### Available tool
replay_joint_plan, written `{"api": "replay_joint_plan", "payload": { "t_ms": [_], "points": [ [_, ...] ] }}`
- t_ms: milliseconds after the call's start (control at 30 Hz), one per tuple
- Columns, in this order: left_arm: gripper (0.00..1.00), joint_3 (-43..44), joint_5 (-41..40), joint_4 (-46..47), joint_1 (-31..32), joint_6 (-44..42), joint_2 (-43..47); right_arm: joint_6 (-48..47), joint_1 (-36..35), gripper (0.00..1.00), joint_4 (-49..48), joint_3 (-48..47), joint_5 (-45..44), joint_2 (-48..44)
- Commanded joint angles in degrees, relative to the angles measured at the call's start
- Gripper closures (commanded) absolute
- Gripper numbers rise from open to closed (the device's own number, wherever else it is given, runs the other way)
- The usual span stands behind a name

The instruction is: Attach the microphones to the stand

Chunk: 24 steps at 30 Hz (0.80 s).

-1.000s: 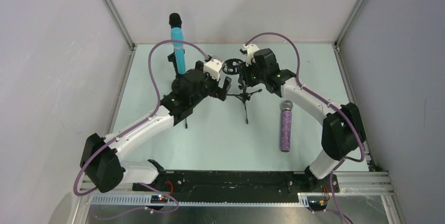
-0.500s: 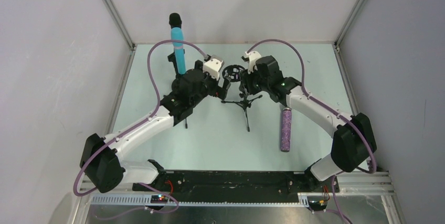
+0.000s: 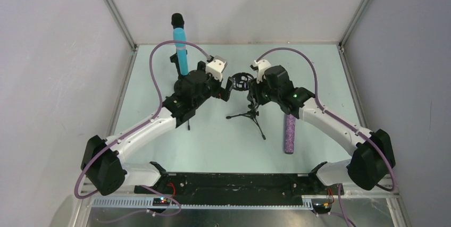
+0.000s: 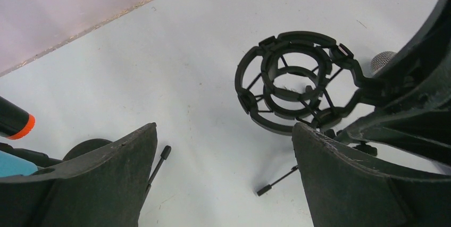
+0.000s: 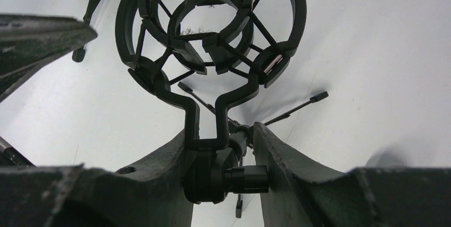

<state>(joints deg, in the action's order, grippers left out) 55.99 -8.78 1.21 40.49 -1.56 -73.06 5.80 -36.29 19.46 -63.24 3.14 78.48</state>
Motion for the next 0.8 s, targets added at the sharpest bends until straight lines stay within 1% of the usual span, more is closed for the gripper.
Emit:
{"api": "replay_joint_plan", "payload": {
  "t_ms": [0,300,367,433,467,500,533,700,767],
  "points": [
    [0.00,-0.2,-0.4,2.3,0.1,-0.4,2.1,2.4,-1.7,1.00,-2.9,2.6,-1.4,-4.5],
    [0.00,-0.2,-0.5,2.3,0.1,-0.1,2.2,3.5,-2.8,1.00,-6.8,9.2,-5.5,-8.6],
    [0.00,-0.2,-0.4,2.3,0.2,-0.1,2.2,3.5,-2.7,0.97,-7.5,10.0,-6.1,-8.7],
    [0.00,-0.2,-0.6,2.3,0.1,-0.2,2.2,3.5,-2.8,0.90,-7.9,10.5,-5.9,-8.7],
    [0.00,-0.2,-0.5,2.3,0.2,-0.1,2.2,3.5,-2.9,0.85,-8.1,10.7,-5.7,-8.6],
    [0.00,-0.2,-0.6,2.3,0.1,-0.1,2.2,3.4,-2.9,0.82,-8.5,10.9,-5.5,-8.6],
    [0.00,-0.3,-0.6,2.3,0.2,-0.1,2.2,3.5,-2.9,0.78,-8.7,10.9,-5.4,-8.6],
    [0.00,-0.2,-0.7,2.3,0.1,-0.1,2.1,3.4,-2.9,0.65,-9.3,11.0,-4.4,-8.8],
    [0.00,-0.2,-0.7,2.3,0.1,-0.1,2.2,3.3,-3.0,0.62,-9.5,11.1,-4.2,-9.1]
  ]
}}
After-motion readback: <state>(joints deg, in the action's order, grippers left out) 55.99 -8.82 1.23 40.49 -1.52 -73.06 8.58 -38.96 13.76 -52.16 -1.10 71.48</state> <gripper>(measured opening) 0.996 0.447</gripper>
